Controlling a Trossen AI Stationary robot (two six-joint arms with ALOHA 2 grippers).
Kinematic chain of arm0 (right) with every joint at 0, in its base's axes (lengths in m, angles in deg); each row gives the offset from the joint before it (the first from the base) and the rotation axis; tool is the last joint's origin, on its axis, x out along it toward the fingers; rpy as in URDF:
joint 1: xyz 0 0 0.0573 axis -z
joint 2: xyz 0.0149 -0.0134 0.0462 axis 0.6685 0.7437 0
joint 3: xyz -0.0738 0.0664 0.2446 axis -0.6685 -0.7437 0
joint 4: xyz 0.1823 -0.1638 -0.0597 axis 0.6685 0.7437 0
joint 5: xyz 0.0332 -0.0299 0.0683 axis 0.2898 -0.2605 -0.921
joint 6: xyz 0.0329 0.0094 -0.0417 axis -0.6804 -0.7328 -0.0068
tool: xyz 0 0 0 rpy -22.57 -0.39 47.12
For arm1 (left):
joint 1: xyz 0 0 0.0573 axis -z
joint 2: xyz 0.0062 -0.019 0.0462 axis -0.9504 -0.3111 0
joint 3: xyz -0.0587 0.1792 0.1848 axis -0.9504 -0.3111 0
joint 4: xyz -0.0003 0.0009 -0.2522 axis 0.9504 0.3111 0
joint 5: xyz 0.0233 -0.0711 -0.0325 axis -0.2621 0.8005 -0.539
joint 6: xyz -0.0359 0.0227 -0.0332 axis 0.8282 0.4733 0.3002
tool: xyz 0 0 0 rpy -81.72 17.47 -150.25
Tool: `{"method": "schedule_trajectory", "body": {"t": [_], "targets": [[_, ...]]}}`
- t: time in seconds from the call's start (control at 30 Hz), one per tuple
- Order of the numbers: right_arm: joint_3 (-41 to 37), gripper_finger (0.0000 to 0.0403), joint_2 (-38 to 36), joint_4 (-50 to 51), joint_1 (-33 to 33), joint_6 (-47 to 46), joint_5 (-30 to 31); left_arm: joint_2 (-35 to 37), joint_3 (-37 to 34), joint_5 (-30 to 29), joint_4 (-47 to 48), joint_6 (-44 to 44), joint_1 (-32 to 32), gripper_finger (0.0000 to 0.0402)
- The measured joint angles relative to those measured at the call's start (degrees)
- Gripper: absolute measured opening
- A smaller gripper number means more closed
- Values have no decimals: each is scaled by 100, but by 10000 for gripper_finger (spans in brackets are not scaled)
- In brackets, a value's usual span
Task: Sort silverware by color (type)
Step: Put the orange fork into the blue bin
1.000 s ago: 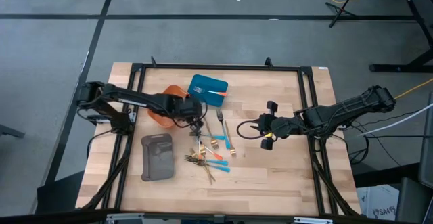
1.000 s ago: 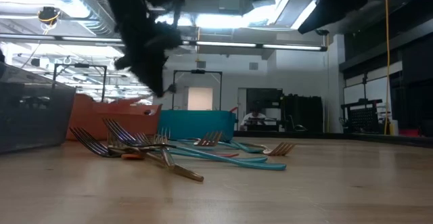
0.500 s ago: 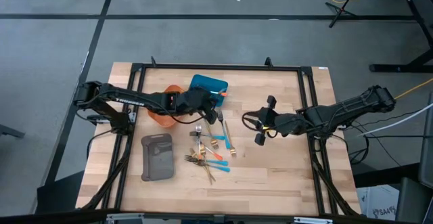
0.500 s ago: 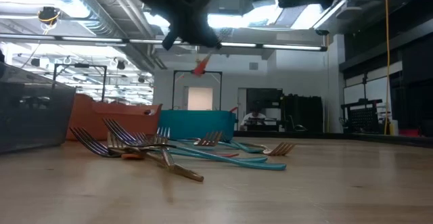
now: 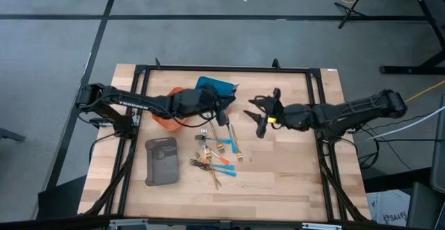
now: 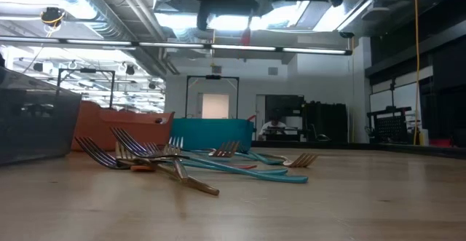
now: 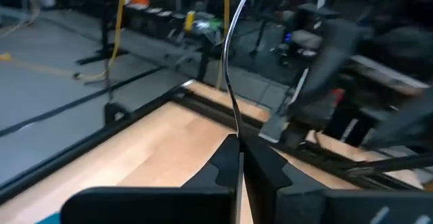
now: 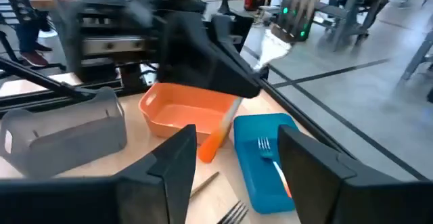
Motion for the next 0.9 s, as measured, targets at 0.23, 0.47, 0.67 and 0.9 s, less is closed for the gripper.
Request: {"method": "schedule_trajectory", "body": {"t": [0.23, 0.47, 0.67, 0.9], "targets": [[0, 194, 166, -207, 532, 4, -1378, 2, 0, 348, -405, -428, 188, 6], [0, 194, 473, -676, 742, 282, -2380, 2, 0, 369, -802, -646, 366, 6], [0, 193, 666, -1089, 728, 454, -2655, 2, 0, 367, -860, -745, 432, 6], [0, 188, 693, -1118, 727, 461, -2654, 2, 0, 366, -862, -747, 440, 6]]}}
